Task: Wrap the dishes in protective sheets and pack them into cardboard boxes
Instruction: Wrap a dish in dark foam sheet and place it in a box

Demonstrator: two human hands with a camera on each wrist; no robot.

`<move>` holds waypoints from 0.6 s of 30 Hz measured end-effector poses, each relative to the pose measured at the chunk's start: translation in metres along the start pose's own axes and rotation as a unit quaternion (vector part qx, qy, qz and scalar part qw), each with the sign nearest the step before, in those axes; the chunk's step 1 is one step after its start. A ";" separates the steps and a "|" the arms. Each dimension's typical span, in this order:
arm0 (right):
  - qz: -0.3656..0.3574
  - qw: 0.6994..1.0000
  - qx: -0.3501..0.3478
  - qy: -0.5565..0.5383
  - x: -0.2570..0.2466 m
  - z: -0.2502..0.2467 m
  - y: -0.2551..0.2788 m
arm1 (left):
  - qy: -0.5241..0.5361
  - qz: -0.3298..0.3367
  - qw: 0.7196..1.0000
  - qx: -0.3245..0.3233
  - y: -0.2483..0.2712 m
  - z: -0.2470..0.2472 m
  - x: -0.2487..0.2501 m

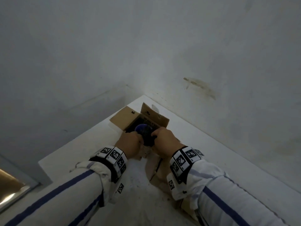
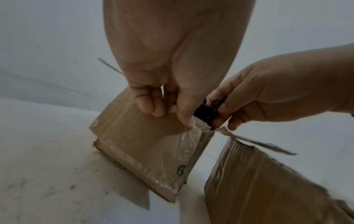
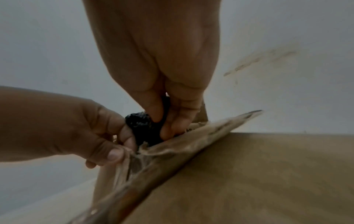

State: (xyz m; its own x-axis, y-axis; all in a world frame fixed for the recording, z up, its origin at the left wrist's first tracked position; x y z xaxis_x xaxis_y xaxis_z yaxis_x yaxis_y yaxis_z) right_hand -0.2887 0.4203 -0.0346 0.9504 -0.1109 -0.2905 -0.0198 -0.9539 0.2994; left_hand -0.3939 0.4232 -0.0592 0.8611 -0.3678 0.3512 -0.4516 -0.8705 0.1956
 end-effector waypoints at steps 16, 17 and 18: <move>-0.046 0.972 -0.193 0.125 -0.017 0.020 0.025 | 0.038 0.034 0.993 -0.108 0.013 0.014 0.018; -0.052 0.977 -0.176 0.113 -0.017 0.016 0.023 | 0.011 0.033 0.991 -0.130 0.014 0.015 0.022; -0.058 0.978 -0.161 0.117 -0.017 0.015 0.022 | -0.019 0.040 0.987 -0.156 0.013 0.020 0.025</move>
State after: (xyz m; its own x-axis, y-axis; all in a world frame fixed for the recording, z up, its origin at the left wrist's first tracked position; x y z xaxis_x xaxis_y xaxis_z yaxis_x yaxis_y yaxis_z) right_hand -0.3097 0.3971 -0.0364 0.9861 0.0963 -0.1356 0.1564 -0.8146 0.5585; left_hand -0.3732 0.3961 -0.0666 0.8248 -0.4495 0.3430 -0.5640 -0.6973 0.4424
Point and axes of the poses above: each hand's wrist, its own y-axis away from the middle knuckle, its own z-axis out of the palm, x = y × z, the point moved 10 cm from there along -y, towards the middle knuckle, and after that the axes turned 3 degrees about z, right-handed, at the moved point
